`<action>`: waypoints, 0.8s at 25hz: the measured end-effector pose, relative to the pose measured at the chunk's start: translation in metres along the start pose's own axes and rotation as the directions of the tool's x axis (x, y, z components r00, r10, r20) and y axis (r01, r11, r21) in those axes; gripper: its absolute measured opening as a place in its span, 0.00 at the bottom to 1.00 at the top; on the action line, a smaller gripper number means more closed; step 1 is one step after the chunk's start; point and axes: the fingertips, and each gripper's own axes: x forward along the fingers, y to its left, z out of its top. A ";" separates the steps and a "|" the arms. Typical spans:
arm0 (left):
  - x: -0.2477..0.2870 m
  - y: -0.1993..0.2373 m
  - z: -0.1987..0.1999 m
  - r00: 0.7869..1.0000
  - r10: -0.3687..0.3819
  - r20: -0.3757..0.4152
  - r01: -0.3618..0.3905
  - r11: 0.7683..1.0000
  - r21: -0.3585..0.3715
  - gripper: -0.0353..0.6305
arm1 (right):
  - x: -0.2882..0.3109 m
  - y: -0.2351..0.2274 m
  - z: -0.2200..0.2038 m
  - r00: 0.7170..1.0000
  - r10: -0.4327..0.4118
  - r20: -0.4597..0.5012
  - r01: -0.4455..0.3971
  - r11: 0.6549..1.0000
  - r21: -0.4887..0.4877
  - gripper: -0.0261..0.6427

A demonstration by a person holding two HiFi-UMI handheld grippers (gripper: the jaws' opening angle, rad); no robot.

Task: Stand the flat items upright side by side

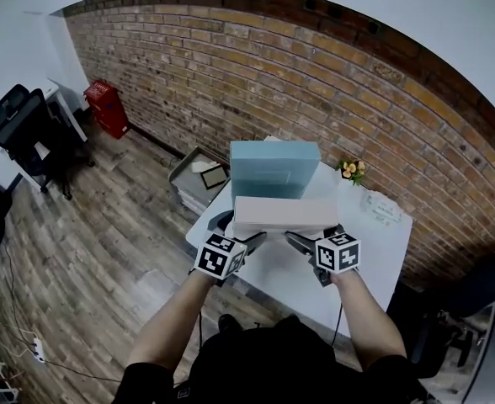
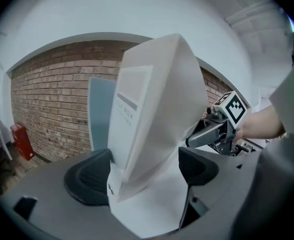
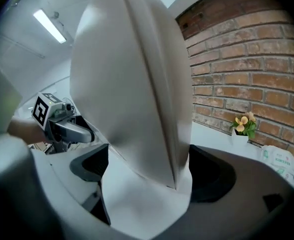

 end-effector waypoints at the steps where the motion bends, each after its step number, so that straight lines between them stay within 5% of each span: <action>1: -0.003 0.005 0.001 1.000 -0.002 0.005 0.002 1.000 0.003 0.72 | 0.004 0.004 0.002 1.000 -0.005 -0.004 0.005 1.000 0.000 0.79; 20: 0.035 0.058 0.022 0.998 0.067 -0.012 -0.067 0.998 0.012 0.69 | 0.046 -0.026 0.048 1.000 0.023 0.019 -0.023 1.000 -0.010 0.79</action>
